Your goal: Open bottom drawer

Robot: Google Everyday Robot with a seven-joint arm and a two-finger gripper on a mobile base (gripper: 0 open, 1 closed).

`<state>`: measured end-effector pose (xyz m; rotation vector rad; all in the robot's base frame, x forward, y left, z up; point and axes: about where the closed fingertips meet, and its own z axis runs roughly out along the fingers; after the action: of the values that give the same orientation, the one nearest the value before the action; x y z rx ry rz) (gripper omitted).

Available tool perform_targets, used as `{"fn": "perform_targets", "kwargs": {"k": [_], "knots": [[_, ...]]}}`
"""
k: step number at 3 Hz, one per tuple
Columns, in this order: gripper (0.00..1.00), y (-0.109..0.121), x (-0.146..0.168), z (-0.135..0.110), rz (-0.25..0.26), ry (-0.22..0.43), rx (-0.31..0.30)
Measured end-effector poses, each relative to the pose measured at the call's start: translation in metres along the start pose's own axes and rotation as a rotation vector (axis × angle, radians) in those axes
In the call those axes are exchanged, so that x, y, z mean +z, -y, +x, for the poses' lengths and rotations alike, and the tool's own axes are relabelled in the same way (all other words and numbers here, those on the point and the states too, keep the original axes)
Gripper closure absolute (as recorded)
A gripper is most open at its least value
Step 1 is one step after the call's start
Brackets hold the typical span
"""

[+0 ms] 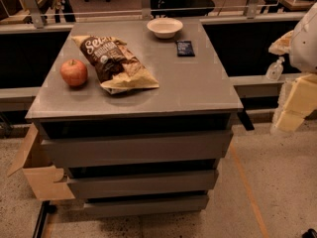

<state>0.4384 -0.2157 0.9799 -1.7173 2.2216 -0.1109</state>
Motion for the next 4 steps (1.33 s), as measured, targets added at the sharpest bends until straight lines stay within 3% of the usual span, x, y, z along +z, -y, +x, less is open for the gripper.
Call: {"fn": "perform_targets", "kwargs": {"k": [1,2,4], "knots": [[0.0,0.0,0.0,0.0,0.0,0.0,0.0],[0.0,-0.005,0.019,0.003,-0.013,0.008,0.01],[0.0,-0.059,0.134,-0.006,-0.072,0.086,0.025]]}}
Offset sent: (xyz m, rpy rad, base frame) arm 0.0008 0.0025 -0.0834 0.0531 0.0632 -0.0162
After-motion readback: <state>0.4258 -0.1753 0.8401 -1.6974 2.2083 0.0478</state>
